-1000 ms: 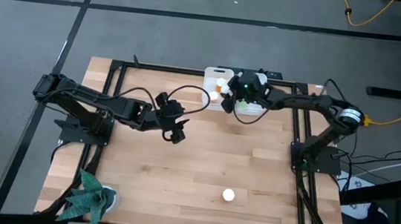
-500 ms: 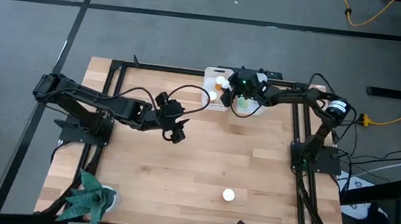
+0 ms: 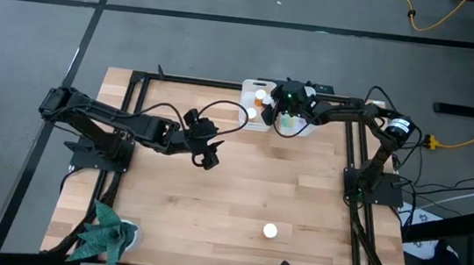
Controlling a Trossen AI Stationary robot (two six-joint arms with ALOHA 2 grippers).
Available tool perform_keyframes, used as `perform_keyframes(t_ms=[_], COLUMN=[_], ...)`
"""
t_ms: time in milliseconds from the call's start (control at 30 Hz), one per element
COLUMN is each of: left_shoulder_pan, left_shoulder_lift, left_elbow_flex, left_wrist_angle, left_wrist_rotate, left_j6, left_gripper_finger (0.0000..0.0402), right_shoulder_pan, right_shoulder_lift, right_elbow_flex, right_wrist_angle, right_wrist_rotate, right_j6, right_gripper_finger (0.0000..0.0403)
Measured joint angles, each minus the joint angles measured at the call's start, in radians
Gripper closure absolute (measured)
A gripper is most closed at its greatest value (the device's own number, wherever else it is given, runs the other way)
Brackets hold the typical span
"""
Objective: Pick and place medicine bottles into bin by pill shape (circle, oval)
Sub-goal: Put the large orange medicine pill bottle into the left white bin
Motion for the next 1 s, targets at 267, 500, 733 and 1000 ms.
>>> perform_keyframes(t_ms=[267, 500, 733, 1000], left_shoulder_pan=[0.000, 0.000, 0.000, 0.000], left_shoulder_lift=[0.000, 0.000, 0.000, 0.000], left_elbow_flex=[0.000, 0.000, 0.000, 0.000], left_wrist_angle=[0.000, 0.000, -0.001, -0.004], left_wrist_rotate=[0.000, 0.000, 0.000, 0.000], left_j6=[0.000, 0.002, 0.002, 0.001], left_gripper_finger=[0.0202, 0.0202, 0.0202, 0.0202], right_shoulder_pan=[0.002, 0.026, 0.215, 0.613], right_shoulder_lift=[-0.016, -0.154, -0.375, -0.576], right_elbow_flex=[0.000, 0.000, 0.001, 0.000], right_wrist_angle=[-0.017, -0.121, -0.394, -0.655], right_wrist_rotate=[-0.026, -0.198, -0.190, -0.046], right_j6=[0.001, 0.087, 0.102, 0.209], right_gripper_finger=[0.0125, 0.0126, 0.0127, 0.0127])
